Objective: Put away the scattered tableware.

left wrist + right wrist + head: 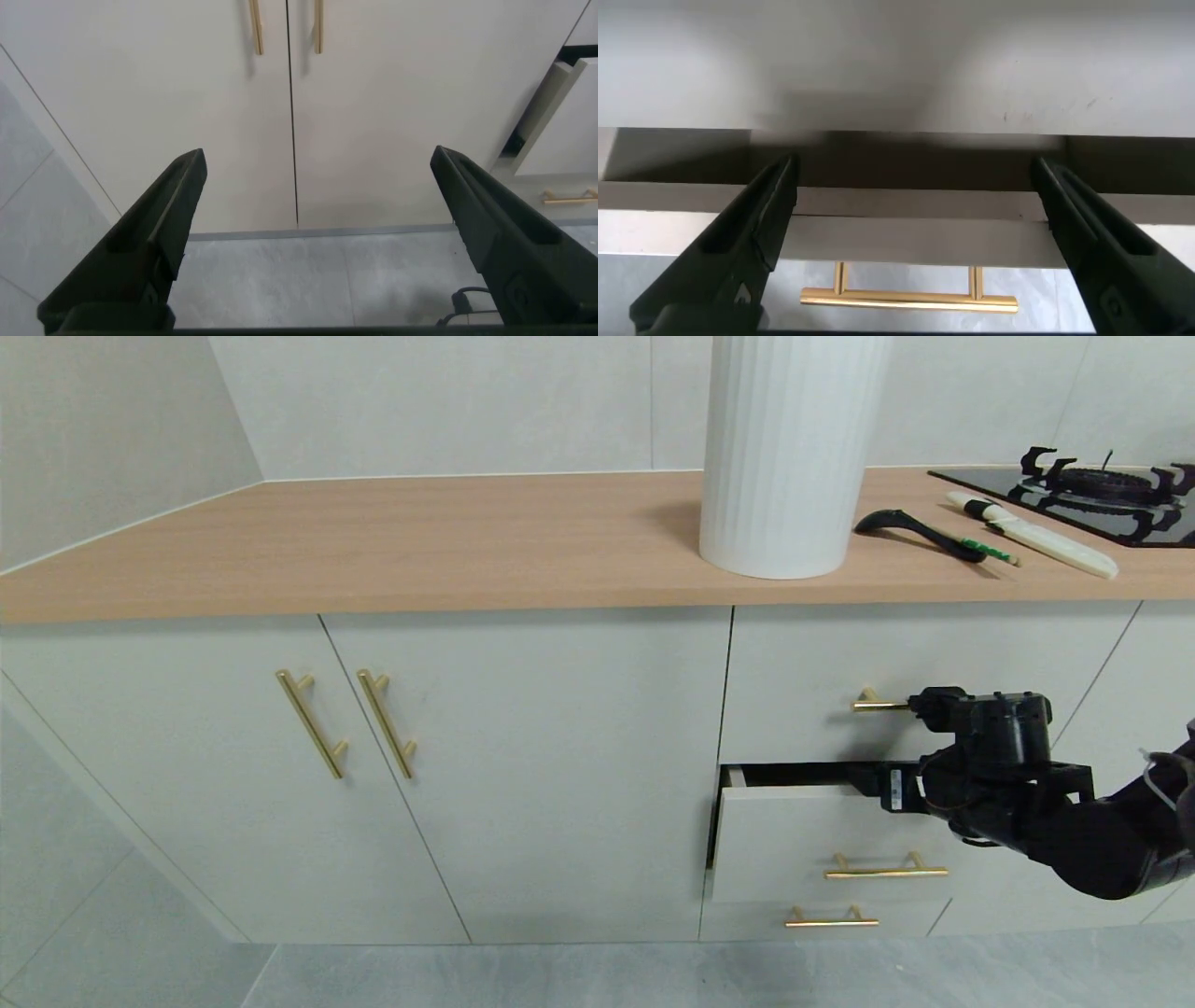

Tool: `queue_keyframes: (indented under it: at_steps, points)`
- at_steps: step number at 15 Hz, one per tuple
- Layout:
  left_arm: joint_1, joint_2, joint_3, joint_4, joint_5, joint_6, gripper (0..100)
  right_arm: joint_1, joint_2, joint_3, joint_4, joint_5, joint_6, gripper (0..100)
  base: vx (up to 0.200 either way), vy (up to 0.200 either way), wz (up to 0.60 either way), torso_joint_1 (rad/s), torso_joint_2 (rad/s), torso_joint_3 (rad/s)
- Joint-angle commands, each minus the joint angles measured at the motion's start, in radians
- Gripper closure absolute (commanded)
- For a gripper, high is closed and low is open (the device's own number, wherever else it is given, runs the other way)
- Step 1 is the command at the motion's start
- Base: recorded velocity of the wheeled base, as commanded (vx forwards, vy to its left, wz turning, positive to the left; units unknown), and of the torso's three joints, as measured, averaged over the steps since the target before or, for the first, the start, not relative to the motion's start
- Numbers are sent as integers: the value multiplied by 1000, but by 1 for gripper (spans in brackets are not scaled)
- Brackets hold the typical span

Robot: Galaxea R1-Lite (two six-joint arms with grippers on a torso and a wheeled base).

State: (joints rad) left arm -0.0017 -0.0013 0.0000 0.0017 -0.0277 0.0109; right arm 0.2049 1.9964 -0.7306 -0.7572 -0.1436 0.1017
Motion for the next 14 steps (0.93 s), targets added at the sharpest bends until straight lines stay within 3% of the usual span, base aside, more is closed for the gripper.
queue_keyframes:
  at_steps: [1,6,14]
  points:
    - [0,1,0,0,0,0,0,2,7,7,18,1,-4,0,0,0,0,0,0,0]
    - [0,1,0,0,0,0,0,2,-44,5,105,4,-4,0,0,0,0,0,0,0]
    - [0,1,0,0,-1,0,0,11,-169,4,375,13,-59,0,0,0,0,0,0,0]
